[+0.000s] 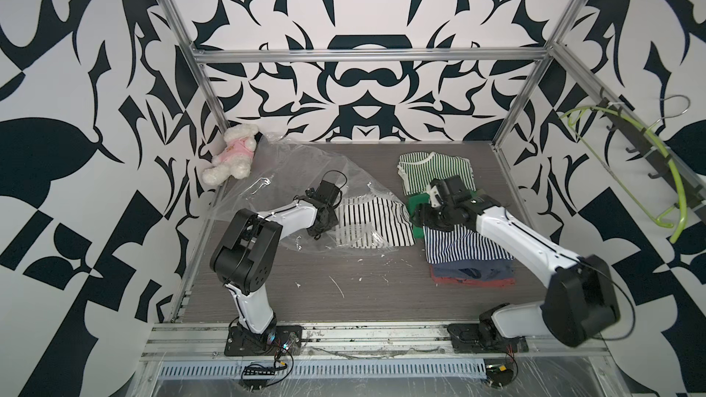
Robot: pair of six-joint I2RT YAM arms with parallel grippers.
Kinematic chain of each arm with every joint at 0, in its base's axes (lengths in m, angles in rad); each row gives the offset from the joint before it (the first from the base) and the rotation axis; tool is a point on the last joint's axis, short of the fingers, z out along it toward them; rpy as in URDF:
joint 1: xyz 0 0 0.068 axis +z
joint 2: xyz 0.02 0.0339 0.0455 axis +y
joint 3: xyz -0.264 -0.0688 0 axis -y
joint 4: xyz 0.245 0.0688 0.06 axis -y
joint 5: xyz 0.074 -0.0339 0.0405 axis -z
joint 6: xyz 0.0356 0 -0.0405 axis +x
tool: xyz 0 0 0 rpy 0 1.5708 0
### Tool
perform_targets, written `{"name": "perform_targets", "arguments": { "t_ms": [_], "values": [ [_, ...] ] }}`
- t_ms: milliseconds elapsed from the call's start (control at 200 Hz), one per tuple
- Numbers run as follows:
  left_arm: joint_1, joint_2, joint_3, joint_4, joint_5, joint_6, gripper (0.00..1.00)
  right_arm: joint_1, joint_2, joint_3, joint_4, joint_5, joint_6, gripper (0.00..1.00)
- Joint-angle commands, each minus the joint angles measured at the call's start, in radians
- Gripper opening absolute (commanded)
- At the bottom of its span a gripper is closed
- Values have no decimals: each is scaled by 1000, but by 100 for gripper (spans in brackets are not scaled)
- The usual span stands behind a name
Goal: Take the tank top out of the vacuum bag
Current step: Take out the tank top from the vacuum bag.
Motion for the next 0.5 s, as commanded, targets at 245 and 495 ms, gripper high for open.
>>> {"name": "perform_targets", "arguments": {
  "t_ms": [245,495],
  "values": [
    [2,17,-7,-25,41,3,0,13,283,161,74,11,-37,66],
    [2,88,3,-14,91,-6,0,42,334,179,107,-61,-50,53]
  ]
}}
